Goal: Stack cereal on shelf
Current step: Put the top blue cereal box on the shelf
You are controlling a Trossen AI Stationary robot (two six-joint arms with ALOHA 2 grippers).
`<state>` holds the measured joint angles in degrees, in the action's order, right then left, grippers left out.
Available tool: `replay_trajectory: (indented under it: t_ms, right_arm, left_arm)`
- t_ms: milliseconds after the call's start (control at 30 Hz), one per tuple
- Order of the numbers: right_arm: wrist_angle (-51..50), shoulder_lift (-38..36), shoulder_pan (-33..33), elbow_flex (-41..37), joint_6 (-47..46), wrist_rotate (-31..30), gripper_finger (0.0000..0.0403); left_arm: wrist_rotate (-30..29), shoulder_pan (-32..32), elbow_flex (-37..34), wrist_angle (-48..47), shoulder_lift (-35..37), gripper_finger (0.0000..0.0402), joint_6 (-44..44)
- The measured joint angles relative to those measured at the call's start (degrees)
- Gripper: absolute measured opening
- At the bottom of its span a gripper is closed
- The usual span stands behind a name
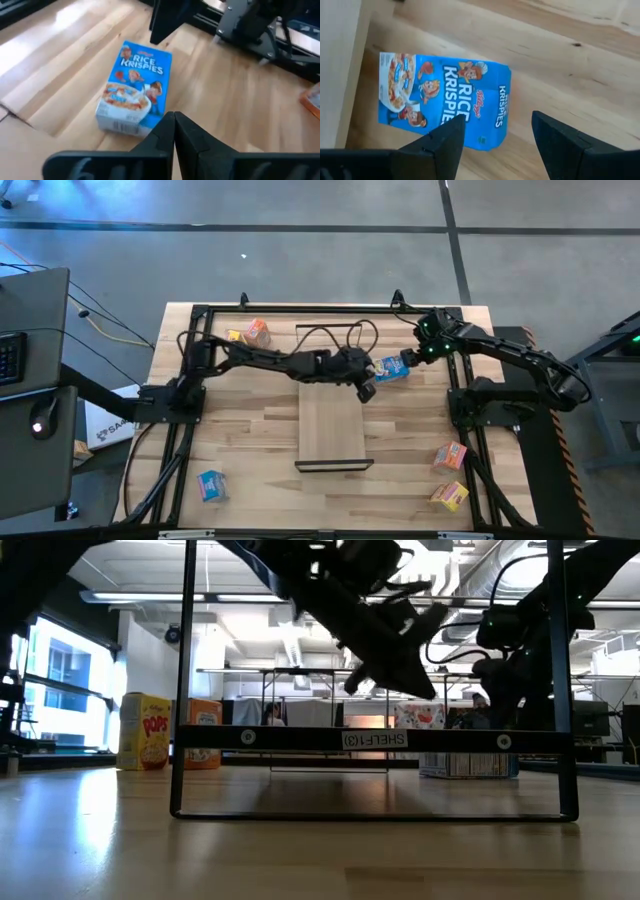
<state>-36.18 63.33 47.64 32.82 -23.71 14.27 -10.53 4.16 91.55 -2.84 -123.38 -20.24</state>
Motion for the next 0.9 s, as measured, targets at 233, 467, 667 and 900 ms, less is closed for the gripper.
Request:
replay_trajectory:
  t_ms: [233, 467, 667, 900]
  right_arm:
    - [0.18, 0.0, 0.0, 0.0, -7.66, -6.89, 0.022]
    - [0.1, 0.03, -0.02, 0.02, -12.54, -11.27, 0.0167]
    - [1.18, 2.74, -0.04, 0.09, -10.59, -14.31, 0.0095]
    - [4.36, 9.26, -0.04, 0.09, -5.87, -9.6, 0.001]
  left_arm:
    - [-0.99, 1.1, 2.5, 0.63, -6.59, 0.0, 1.5]
    - [1.76, 2.17, 2.68, 0.31, -8.34, 0.0, -0.62]
    - [1.91, 2.53, 2.68, -0.99, -8.36, 0.0, 1.72]
    - [5.05, 3.04, 2.79, -1.81, -8.78, 0.0, 1.94]
